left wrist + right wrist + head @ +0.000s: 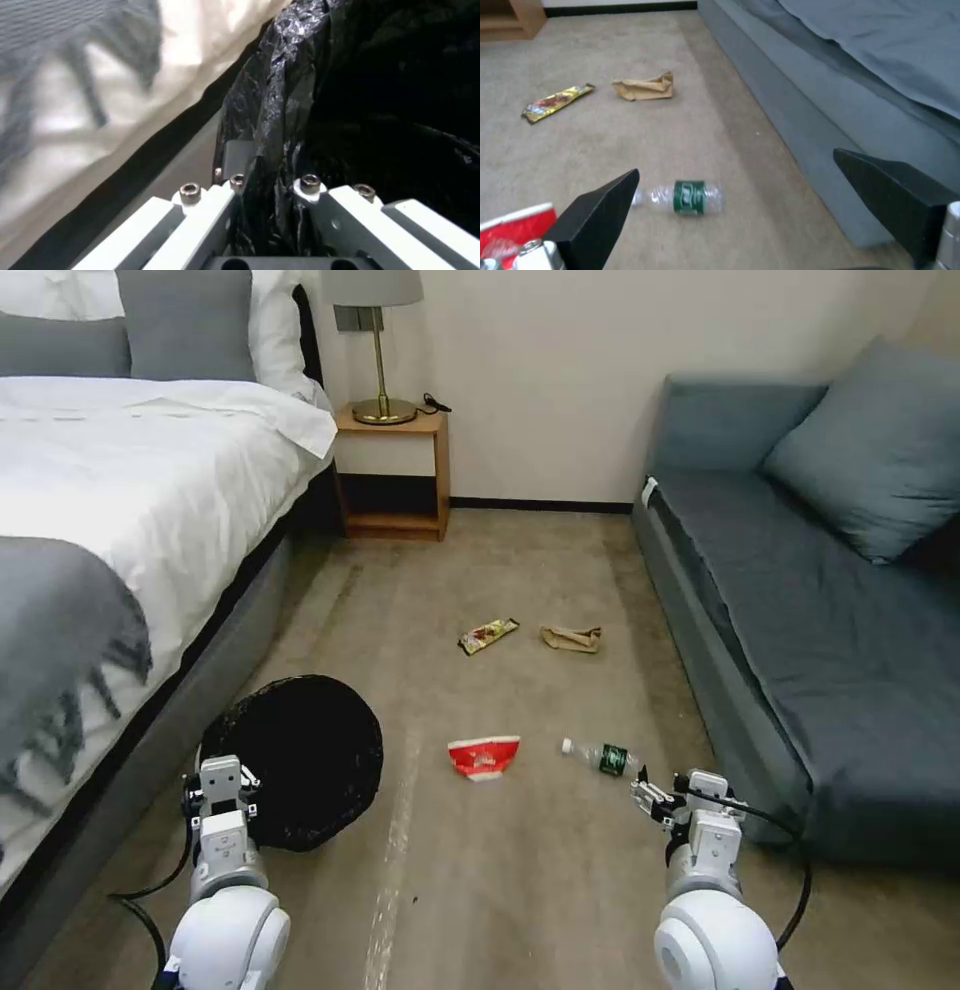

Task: Pick up the trash bin, then pick up the garbage on the floor and place it into the trash bin.

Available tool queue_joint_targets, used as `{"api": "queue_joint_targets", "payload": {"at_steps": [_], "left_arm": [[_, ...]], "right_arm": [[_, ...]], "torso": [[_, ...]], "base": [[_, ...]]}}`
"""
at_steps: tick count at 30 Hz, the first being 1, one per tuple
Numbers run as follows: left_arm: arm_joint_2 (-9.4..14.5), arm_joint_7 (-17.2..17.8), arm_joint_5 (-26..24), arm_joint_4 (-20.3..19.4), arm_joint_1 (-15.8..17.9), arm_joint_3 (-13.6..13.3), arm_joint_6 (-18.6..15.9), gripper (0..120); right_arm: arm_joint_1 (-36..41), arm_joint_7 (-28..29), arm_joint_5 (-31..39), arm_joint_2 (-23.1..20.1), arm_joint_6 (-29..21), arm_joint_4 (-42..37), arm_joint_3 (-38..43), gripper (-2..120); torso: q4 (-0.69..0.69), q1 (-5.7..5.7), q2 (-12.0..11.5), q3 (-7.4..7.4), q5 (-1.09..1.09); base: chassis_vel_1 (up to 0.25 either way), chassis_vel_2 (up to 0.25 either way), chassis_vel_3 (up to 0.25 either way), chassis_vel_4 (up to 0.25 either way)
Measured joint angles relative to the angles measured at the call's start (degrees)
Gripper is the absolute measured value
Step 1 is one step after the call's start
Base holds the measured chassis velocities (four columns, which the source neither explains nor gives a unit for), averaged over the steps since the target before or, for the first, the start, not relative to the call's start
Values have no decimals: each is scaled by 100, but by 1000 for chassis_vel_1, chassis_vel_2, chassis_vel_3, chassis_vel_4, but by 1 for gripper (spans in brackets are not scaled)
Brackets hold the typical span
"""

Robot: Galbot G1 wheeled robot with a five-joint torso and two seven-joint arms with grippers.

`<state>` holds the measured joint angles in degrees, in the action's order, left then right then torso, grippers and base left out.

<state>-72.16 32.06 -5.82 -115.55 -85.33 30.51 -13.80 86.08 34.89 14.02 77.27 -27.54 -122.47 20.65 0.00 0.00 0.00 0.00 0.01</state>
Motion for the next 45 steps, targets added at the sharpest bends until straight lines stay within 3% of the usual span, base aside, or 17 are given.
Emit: {"api": "queue_joint_targets", "payload": {"at_steps": [22, 32, 36, 40, 41, 45], "left_arm": [[6, -26, -2, 20, -16, 21, 65, 1], [107, -92, -94, 91, 15, 132, 86, 1], [187, -153, -103, 155, 96, 93, 87, 1], [199, -224, -69, 176, 77, 110, 111, 1], [199, -224, -69, 176, 77, 110, 111, 1], [77, -257, 35, 161, 84, 129, 113, 1]], "right_arm": [[199, -272, -396, -29, 218, 2, -223, 100], [-6, -819, -337, -261, -374, 256, -395, 100], [-161, -1010, -303, -479, -523, 391, -394, 100], [-657, -1245, 12, -1135, -694, 687, -688, 100], [-657, -1245, 12, -1135, -694, 687, -688, 100], [-1308, -1649, 309, -2147, -916, 1007, -1313, 100]], "torso": [[1, 0, 0, 0, -1], [2, 0, 0, -1, -1], [0, 0, 0, -1, -1], [0, 0, 0, -1, 2], [0, 0, 0, -1, 2], [0, 0, 0, 0, 0]], "base": [[-199, 206, 208, -202], [-53, 48, 42, -67], [17, -8, -9, 9], [0, 0, 0, 0], [0, 0, 0, 0], [0, 0, 0, 0]]}}
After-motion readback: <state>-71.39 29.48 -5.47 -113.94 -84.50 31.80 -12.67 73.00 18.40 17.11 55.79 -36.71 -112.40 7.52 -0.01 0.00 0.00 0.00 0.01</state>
